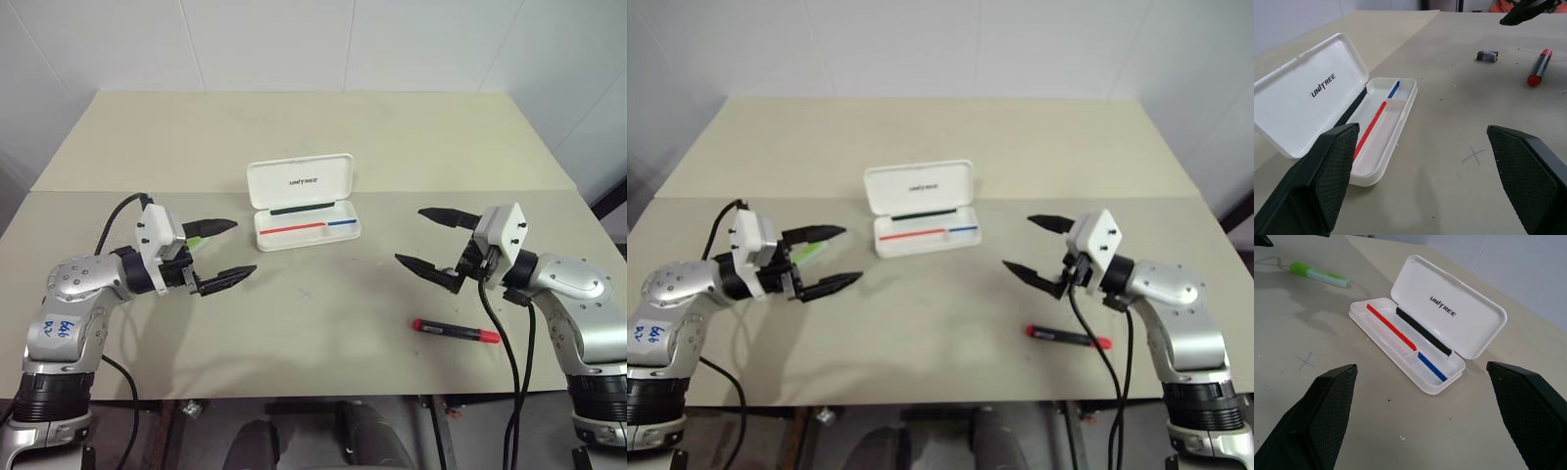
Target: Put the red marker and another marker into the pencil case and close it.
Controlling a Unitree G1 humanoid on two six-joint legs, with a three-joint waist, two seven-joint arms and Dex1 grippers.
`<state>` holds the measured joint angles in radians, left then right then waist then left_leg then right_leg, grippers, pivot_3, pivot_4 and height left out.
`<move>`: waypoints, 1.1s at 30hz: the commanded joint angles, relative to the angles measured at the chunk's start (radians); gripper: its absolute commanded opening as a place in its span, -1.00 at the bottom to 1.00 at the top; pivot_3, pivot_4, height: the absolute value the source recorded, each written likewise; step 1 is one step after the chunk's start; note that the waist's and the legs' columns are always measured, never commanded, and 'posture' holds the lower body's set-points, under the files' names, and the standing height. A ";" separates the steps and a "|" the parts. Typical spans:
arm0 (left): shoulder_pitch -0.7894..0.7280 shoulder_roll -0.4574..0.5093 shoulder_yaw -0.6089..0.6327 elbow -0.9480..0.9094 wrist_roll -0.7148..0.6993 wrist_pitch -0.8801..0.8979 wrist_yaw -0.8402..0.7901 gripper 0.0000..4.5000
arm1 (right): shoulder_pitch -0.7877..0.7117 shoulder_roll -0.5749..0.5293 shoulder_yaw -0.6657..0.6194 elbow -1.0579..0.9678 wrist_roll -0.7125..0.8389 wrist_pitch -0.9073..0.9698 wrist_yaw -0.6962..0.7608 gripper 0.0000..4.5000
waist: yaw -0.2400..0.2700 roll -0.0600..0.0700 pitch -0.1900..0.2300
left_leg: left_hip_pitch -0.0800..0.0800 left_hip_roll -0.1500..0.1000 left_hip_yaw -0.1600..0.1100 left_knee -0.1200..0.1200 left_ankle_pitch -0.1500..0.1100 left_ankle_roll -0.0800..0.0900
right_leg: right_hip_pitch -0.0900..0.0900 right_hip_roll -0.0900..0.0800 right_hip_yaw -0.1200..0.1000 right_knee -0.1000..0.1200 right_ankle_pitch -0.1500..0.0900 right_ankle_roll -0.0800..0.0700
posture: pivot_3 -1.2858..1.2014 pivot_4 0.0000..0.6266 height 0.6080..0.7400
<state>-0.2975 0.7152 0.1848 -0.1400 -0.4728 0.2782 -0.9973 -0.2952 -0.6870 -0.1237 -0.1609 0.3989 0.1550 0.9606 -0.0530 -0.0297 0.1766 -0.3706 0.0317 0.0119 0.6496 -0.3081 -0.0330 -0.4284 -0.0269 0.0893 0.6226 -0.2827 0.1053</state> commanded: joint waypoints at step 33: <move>-0.625 -0.152 -0.423 0.799 0.500 -0.343 -0.103 0.13 | -0.141 0.116 0.134 -0.203 0.066 0.068 -0.023 1.00 | 0.025 0.000 0.005 | -0.004 -0.001 0.008 0.011 -0.002 0.003 | -0.001 0.002 -0.001 0.004 0.001 0.002 | 0.03 -0.52 1.00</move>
<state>-0.8870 0.5628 -0.2367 0.6412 0.0018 -0.0342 -1.1146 -0.4332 -0.5759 0.0205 -0.3489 0.4645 0.2410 0.9467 -0.0279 -0.0298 0.1812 -0.3749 0.0306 0.0194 0.6613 -0.3097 -0.0299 -0.4290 -0.0245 0.0887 0.6269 -0.2819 0.1073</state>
